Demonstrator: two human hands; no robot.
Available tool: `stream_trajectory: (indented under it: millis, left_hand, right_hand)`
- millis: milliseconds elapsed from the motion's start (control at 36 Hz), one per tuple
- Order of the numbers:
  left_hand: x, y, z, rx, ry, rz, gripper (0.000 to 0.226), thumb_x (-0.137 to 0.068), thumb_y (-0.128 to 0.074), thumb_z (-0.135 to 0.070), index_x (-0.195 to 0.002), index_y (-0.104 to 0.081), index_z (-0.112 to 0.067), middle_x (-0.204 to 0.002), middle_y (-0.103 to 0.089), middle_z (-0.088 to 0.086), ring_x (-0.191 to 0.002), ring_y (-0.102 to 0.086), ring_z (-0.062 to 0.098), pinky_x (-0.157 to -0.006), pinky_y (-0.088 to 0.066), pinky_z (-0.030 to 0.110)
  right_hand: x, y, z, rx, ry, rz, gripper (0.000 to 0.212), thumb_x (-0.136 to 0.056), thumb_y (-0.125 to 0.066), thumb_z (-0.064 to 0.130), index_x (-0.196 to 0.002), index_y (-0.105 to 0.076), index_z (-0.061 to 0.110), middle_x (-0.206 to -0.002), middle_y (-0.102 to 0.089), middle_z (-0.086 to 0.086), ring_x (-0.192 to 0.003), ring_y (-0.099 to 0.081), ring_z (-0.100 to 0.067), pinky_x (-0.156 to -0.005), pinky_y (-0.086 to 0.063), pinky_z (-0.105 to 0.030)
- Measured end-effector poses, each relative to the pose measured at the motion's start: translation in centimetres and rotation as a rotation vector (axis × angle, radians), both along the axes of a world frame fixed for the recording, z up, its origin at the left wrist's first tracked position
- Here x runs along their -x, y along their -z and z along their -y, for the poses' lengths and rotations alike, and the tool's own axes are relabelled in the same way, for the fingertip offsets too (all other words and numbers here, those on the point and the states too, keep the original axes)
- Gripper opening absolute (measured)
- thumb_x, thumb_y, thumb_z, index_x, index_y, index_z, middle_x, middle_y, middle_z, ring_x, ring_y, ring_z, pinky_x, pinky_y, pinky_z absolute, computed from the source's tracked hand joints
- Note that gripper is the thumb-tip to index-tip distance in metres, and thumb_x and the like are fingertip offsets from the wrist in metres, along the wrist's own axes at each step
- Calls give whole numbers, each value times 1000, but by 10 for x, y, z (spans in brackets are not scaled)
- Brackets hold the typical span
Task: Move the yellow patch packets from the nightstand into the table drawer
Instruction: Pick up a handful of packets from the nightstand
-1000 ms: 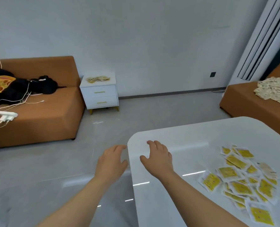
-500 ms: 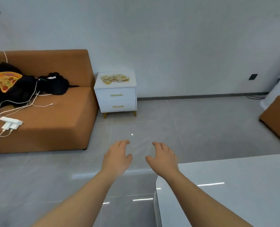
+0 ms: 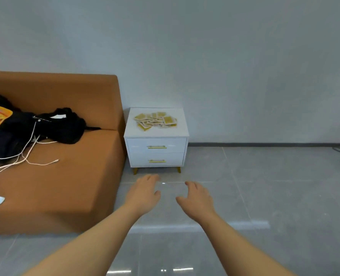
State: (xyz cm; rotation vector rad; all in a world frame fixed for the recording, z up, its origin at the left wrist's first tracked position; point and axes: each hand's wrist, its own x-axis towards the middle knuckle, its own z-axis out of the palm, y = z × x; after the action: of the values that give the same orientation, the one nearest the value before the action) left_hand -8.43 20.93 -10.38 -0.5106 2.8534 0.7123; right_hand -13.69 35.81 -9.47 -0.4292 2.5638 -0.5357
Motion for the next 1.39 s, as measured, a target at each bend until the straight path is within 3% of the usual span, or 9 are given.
stream_trajectory:
  millis: [528, 694, 778, 972, 1083, 1167, 1250, 1333, 1389]
  left_hand:
    - [311, 39, 180, -132, -156, 114, 43, -93, -49, -23, -135, -40, -21, -138, -43, -2, -127, -40, 15, -102, -37, 29]
    - [387, 57, 228, -351, -305, 196, 35, -93, -50, -23, -127, -47, -18, -121, -50, 1, -101, -51, 14, -83, -46, 25]
    - [422, 74, 256, -420, -357, 212, 33, -93, -49, -22, -125, -48, -17, -121, -51, 3, -99, -50, 14, -83, -43, 25]
    - [498, 114, 318, -562, -439, 268, 29, -93, -50, -23, -122, -50, -19, -109, -51, -2, -92, -52, 15, -76, -41, 23]
    - [535, 137, 352, -590, -581, 299, 25, -93, -46, -12, -115, -54, -18, -108, -54, 2, -86, -51, 15, -67, -40, 21]
    - [556, 156, 369, -679, -784, 335, 24, -92, -39, -4, -104, -54, -19, -117, -56, 12, -83, -54, 19, -55, -37, 21]
    - [574, 175, 388, -693, -924, 343, 27, -90, -37, -1, -106, -54, -15, -119, -57, 16, -84, -54, 23, -56, -36, 24]
    - [591, 188, 405, -580, -964, 326, 35, -89, -37, 2, -115, -55, -13, -116, -54, 10, -79, -53, 20, -61, -41, 25]
    - [602, 200, 414, -386, -908, 334, 35, -90, -41, -6, -123, -53, -14, -124, -53, 10, -101, -54, 27, -81, -47, 32]
  right_hand:
    - [323, 54, 191, 98, -1, 192, 51, -89, -49, 27, -138, -37, 17, -142, -39, -1, -129, -39, -21, -103, -34, -29]
    - [408, 74, 230, 68, 21, 283, 49, -91, -48, 27, -138, -37, 17, -142, -39, -5, -127, -40, -24, -105, -35, -32]
    - [447, 88, 252, 71, 57, 323, 50, -91, -49, 26, -138, -36, 16, -143, -37, -7, -124, -45, -26, -104, -38, -36]
    - [517, 114, 303, 244, 307, 343, 36, -94, -46, 14, -131, -47, 16, -136, -48, -4, -123, -46, -21, -96, -36, -27]
    - [555, 129, 332, 286, 495, 394, 33, -94, -46, 13, -127, -51, 14, -122, -55, -4, -109, -51, -21, -90, -38, -28]
    - [583, 149, 343, 297, 632, 478, 27, -94, -47, 15, -118, -57, 8, -101, -59, -8, -85, -55, -20, -79, -41, -31]
    - [606, 170, 355, 306, 732, 564, 24, -94, -47, 16, -111, -59, 4, -83, -58, -8, -75, -52, -21, -75, -41, -35]
    - [628, 189, 368, 222, 643, 551, 26, -94, -46, 18, -116, -55, 8, -102, -57, -8, -92, -51, -24, -81, -40, -34]
    - [643, 203, 376, 140, 565, 527, 37, -93, -50, 25, -128, -48, 12, -120, -55, -11, -107, -52, -28, -93, -41, -37]
